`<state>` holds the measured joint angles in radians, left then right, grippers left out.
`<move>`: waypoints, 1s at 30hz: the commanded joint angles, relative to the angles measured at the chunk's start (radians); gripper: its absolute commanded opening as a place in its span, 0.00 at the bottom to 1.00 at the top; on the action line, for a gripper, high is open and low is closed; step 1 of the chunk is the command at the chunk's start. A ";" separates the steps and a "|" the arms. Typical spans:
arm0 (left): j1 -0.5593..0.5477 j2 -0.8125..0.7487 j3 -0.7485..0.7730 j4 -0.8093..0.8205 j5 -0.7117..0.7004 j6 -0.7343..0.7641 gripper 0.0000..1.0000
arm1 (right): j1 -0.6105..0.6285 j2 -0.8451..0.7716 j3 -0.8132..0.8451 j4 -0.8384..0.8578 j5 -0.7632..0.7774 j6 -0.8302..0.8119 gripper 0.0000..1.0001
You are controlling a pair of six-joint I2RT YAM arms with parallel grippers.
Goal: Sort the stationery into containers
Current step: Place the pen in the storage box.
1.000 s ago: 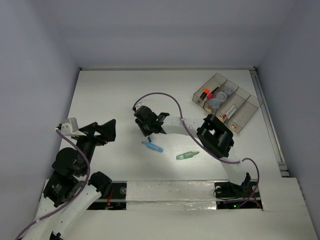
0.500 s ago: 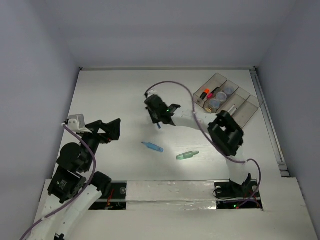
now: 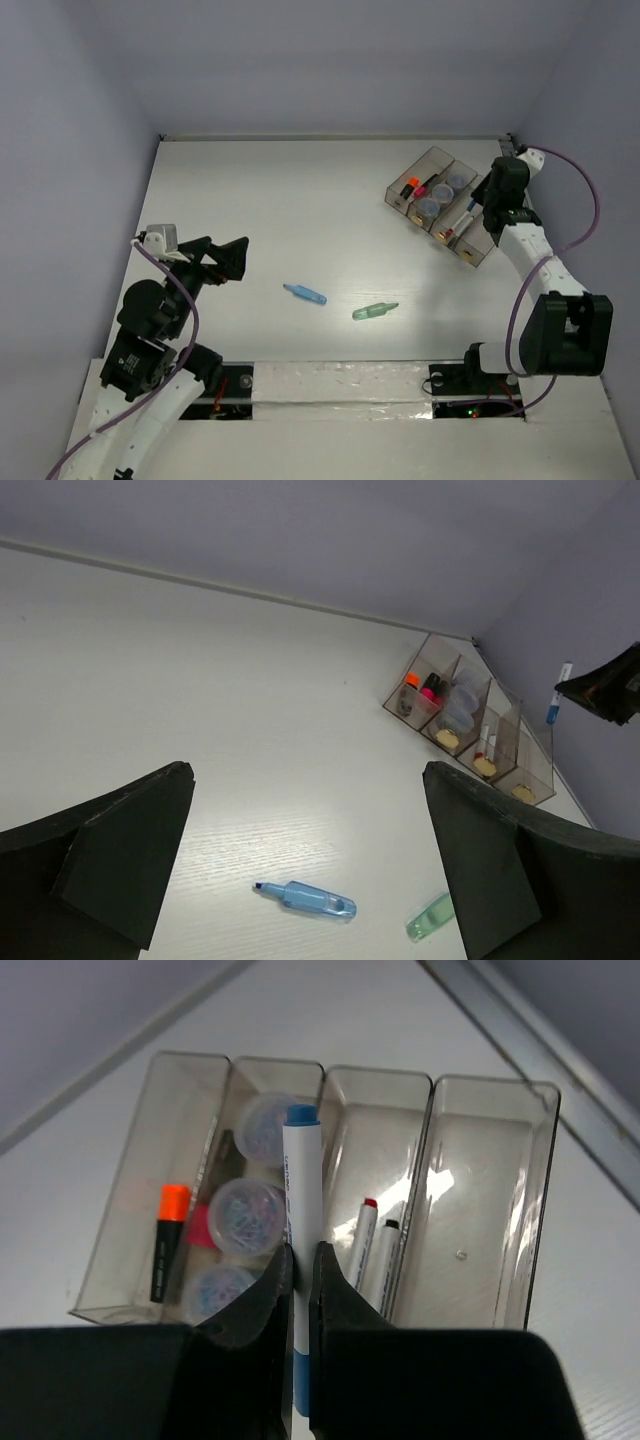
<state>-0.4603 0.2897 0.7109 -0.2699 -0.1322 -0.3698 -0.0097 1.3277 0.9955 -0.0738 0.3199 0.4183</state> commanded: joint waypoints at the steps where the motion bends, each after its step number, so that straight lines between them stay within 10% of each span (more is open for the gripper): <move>1: 0.006 0.034 -0.013 0.060 0.068 0.020 0.99 | -0.071 0.057 -0.020 0.045 -0.062 0.051 0.00; 17: 0.015 0.046 -0.016 0.066 0.103 0.029 0.99 | -0.121 0.257 0.072 0.025 -0.163 0.071 0.17; 24: 0.025 0.054 -0.018 0.067 0.109 0.031 0.99 | -0.121 0.203 0.071 0.000 -0.174 0.066 0.71; 30: 0.035 0.063 -0.016 0.069 0.112 0.032 0.99 | 0.071 0.114 -0.052 0.125 -0.397 0.050 0.57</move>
<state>-0.4347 0.3405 0.6960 -0.2569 -0.0311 -0.3519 -0.0757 1.5116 1.0046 -0.0620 0.0875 0.4873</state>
